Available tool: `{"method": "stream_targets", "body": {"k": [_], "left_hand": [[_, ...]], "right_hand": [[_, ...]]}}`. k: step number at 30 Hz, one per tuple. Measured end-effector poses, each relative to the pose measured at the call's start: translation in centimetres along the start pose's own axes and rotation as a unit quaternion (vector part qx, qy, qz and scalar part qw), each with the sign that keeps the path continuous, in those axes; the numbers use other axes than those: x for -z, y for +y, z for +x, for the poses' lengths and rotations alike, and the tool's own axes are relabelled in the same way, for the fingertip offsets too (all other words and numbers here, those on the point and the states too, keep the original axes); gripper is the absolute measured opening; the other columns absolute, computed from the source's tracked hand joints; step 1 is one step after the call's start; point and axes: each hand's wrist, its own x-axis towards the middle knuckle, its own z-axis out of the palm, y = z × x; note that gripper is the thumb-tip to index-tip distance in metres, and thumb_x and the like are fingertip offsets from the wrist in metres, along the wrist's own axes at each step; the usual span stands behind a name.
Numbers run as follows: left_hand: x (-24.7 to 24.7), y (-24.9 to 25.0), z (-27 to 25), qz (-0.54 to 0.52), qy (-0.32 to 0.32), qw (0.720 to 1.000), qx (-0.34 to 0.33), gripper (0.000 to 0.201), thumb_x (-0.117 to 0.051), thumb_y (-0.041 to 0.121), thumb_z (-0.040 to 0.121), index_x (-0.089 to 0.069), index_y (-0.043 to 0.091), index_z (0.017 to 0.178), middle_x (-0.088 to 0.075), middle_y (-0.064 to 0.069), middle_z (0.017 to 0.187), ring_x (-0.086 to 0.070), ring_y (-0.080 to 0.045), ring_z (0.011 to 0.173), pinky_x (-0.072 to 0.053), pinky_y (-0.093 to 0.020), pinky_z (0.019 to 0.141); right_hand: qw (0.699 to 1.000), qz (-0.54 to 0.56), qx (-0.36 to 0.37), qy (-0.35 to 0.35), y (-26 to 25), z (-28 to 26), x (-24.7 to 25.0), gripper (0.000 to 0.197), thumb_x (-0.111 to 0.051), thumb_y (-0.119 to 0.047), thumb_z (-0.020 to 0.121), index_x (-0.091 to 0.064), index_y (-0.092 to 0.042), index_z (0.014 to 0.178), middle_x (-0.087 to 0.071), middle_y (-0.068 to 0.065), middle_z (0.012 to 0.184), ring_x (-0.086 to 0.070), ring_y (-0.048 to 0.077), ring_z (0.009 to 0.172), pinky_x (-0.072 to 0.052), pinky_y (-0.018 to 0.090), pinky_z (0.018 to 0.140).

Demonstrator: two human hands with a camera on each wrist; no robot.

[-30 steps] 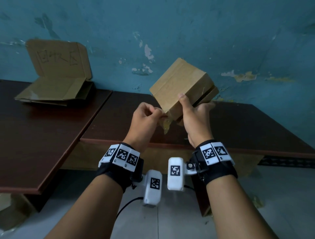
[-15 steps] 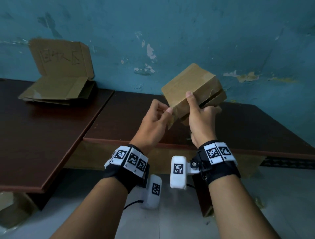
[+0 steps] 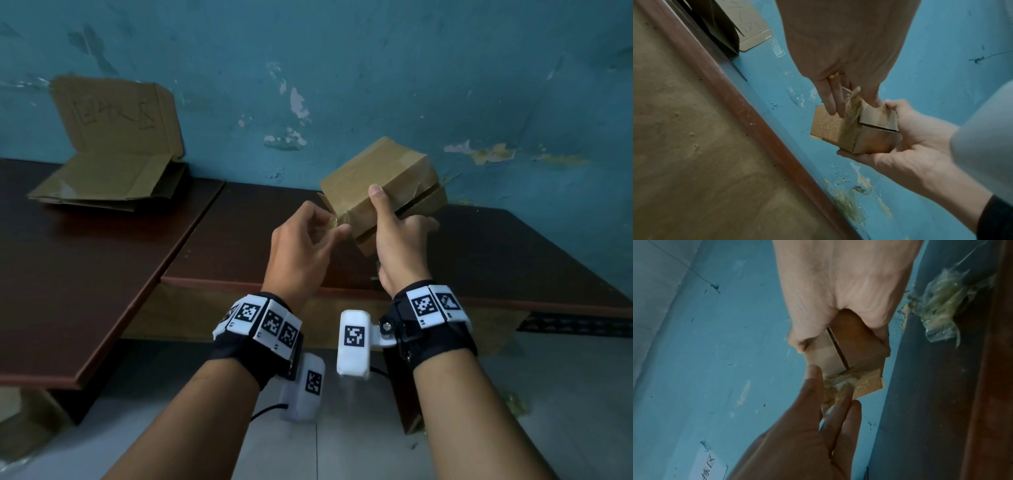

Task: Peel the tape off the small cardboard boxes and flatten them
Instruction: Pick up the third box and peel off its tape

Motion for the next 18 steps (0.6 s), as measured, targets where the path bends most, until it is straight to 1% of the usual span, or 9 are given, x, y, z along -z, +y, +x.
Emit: {"method": "stream_targets", "body": {"k": [2,5,6,8,9,11,13,16,18], "left_hand": [[0.0,0.3,-0.2,0.039,0.014,0.999,0.014,0.038,-0.089,0.050,0.083,-0.063,0.023,0.092,-0.069,0.010,0.083,-0.063,-0.002,0.077,-0.048,-0.019,0.065],[0.1,0.4,-0.1,0.069,0.039,0.996,0.051,0.050,-0.088,0.059,0.077,-0.058,0.025,0.098,-0.064,0.012,0.083,-0.058,0.004,0.073,-0.042,-0.019,0.064],[0.1,0.3,-0.1,0.050,0.038,0.996,0.059,0.052,-0.089,0.057,0.078,-0.058,0.024,0.103,-0.065,0.012,0.087,-0.060,0.004,0.078,-0.045,-0.019,0.067],[-0.1,0.4,-0.1,-0.002,0.017,0.998,0.060,0.056,-0.091,0.046,0.081,-0.055,0.020,0.115,-0.067,0.010,0.100,-0.065,0.001,0.088,-0.053,-0.019,0.076],[-0.3,0.3,-0.2,-0.017,0.003,0.998,0.054,0.055,-0.092,0.036,0.083,-0.053,0.019,0.118,-0.067,0.009,0.105,-0.067,0.000,0.091,-0.056,-0.019,0.079],[-0.6,0.0,-0.2,-0.034,-0.012,0.999,0.037,0.050,-0.086,0.014,0.088,-0.049,0.018,0.121,-0.064,0.008,0.109,-0.066,0.001,0.092,-0.056,-0.019,0.081],[-0.7,-0.5,0.0,-0.044,-0.012,0.999,0.028,0.047,-0.076,0.003,0.091,-0.048,0.018,0.124,-0.061,0.008,0.112,-0.065,0.000,0.093,-0.054,-0.019,0.081],[-0.6,-1.0,0.2,-0.064,-0.007,0.998,0.022,0.044,-0.069,0.006,0.100,-0.043,0.019,0.133,-0.064,0.005,0.115,-0.068,-0.003,0.098,-0.056,-0.022,0.082],[-0.4,-1.1,0.3,-0.094,-0.012,0.995,0.026,0.046,-0.066,0.009,0.104,-0.036,0.020,0.137,-0.071,-0.002,0.114,-0.072,-0.008,0.098,-0.058,-0.023,0.082]], "right_hand": [[1.000,-0.018,0.001,-0.015,0.0,-0.4,0.0,0.126,-0.077,-0.061,0.089,0.004,0.002,0.161,-0.050,-0.001,0.148,-0.048,0.012,0.134,-0.043,0.028,0.110],[0.999,-0.033,0.001,-0.014,0.0,-0.9,-0.1,0.102,-0.075,-0.054,0.094,-0.011,-0.005,0.156,-0.049,-0.005,0.132,-0.045,0.008,0.122,-0.035,0.006,0.080],[0.999,-0.033,0.001,-0.013,-0.3,-1.1,-0.2,0.104,-0.076,-0.054,0.093,-0.009,-0.006,0.157,-0.050,-0.003,0.136,-0.046,0.010,0.128,-0.035,0.005,0.082],[1.000,-0.018,-0.001,-0.002,-0.5,-1.0,-0.4,0.123,-0.078,-0.055,0.091,0.007,-0.002,0.162,-0.045,0.004,0.155,-0.042,0.019,0.146,-0.035,0.017,0.103],[1.000,-0.007,-0.005,-0.002,-0.5,-0.9,-0.5,0.132,-0.079,-0.055,0.090,0.016,-0.001,0.162,-0.039,0.007,0.164,-0.038,0.021,0.151,-0.034,0.025,0.110],[1.000,0.014,-0.005,0.002,-0.4,-0.6,-0.5,0.136,-0.080,-0.055,0.089,0.023,-0.002,0.162,-0.031,0.010,0.170,-0.033,0.022,0.154,-0.032,0.032,0.118],[1.000,0.019,-0.008,0.007,-0.3,-0.5,-0.3,0.133,-0.078,-0.055,0.091,0.021,-0.003,0.163,-0.031,0.011,0.170,-0.033,0.025,0.155,-0.031,0.032,0.117],[1.000,0.019,-0.013,0.013,-0.6,-1.0,-0.4,0.127,-0.074,-0.057,0.093,0.015,-0.001,0.164,-0.037,0.010,0.166,-0.035,0.027,0.153,-0.029,0.030,0.108],[0.999,0.032,-0.022,0.026,-0.6,-0.7,-0.5,0.121,-0.078,-0.057,0.090,0.001,-0.002,0.162,-0.047,0.009,0.157,-0.044,0.028,0.148,-0.034,0.032,0.114]]}}
